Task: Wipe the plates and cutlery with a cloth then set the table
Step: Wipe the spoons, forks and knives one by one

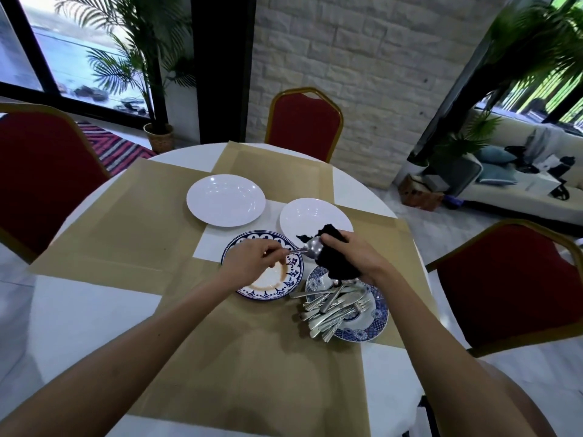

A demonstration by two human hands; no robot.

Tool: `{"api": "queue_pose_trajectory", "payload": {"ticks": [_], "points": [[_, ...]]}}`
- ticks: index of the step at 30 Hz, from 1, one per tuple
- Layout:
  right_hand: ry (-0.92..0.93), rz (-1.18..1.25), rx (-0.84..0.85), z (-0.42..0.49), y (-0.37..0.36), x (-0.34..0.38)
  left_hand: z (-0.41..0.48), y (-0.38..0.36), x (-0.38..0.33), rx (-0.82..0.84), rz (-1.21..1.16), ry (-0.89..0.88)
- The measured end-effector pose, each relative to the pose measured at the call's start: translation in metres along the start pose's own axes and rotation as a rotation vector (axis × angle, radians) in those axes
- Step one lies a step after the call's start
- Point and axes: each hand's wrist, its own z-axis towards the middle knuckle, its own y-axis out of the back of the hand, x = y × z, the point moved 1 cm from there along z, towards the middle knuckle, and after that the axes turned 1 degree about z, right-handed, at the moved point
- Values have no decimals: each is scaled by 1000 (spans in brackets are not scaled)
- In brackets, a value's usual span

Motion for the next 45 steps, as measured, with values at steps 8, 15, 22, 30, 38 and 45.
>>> {"api": "queue_pose_trajectory", "payload": {"ticks": [8,15,22,30,38,45], "points": [[23,368,-247,4,-34,-24,10,-25,-22,-218,-474,658],[62,363,-377,6,-58,-52,13,-42,-29,-71,-983,669],[-60,606,-468,4,-38,-68,9,-25,-15,-19,-999,599],[239,163,-510,11,-17,-30,2,-30,-27,360,-900,372],[403,104,-536,10,-5,-19,-1,-30,-23,307,-405,194],[502,-562,-391,15,-12,-26,-3,-35,-30,217,-339,166]]}}
